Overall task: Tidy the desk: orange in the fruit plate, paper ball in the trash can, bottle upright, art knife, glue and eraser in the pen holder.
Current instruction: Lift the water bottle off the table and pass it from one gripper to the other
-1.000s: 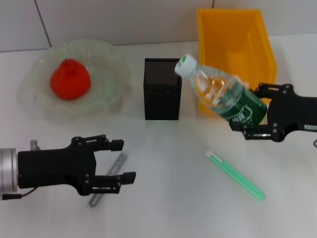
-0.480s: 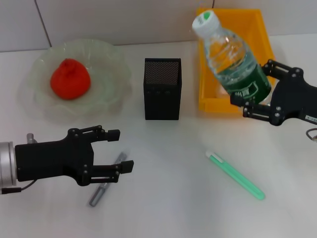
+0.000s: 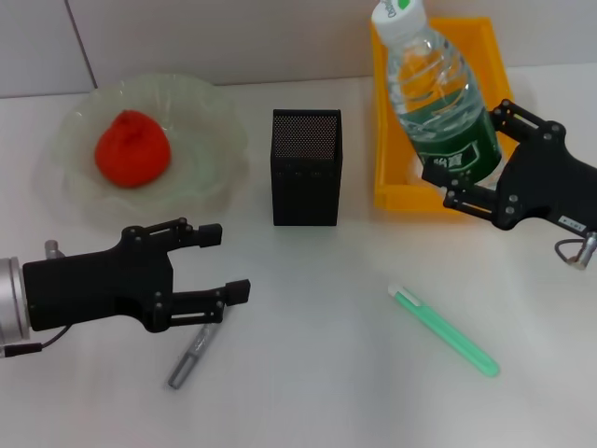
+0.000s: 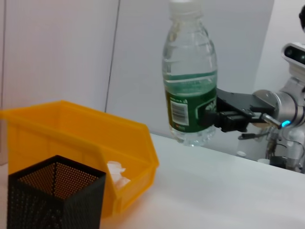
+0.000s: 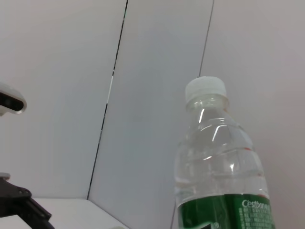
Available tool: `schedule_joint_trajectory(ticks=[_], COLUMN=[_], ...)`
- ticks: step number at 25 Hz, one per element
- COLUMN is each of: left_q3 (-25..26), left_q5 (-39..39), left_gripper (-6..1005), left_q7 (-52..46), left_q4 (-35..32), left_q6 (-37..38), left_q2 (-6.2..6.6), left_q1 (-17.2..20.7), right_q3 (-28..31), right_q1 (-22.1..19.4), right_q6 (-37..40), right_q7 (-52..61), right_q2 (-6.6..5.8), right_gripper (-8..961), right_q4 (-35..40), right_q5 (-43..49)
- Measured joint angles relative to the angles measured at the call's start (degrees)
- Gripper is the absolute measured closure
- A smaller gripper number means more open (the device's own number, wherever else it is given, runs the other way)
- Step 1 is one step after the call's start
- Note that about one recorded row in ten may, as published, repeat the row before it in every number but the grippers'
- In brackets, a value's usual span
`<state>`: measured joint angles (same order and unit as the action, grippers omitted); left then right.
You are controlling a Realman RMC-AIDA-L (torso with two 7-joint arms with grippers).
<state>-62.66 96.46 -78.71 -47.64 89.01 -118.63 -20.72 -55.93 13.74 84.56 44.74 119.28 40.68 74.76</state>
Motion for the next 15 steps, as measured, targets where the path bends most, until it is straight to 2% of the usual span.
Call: schedule_joint_trajectory(ticks=[15], left_q3=[0.1], left_q5=[-8.8], left_gripper=[226], left_q7=[5.0], left_q4=[2.4], left_q6=[-0.5], left_q2=[0.06], left_q1=[1.1], right_q3=[0.0], right_q1=[2.9], right_q6=[3.7], right_q7=[-9.6], right_q2=[0.14], right_gripper=[183], right_q4=[-10.3], right_q5=[-3.9])
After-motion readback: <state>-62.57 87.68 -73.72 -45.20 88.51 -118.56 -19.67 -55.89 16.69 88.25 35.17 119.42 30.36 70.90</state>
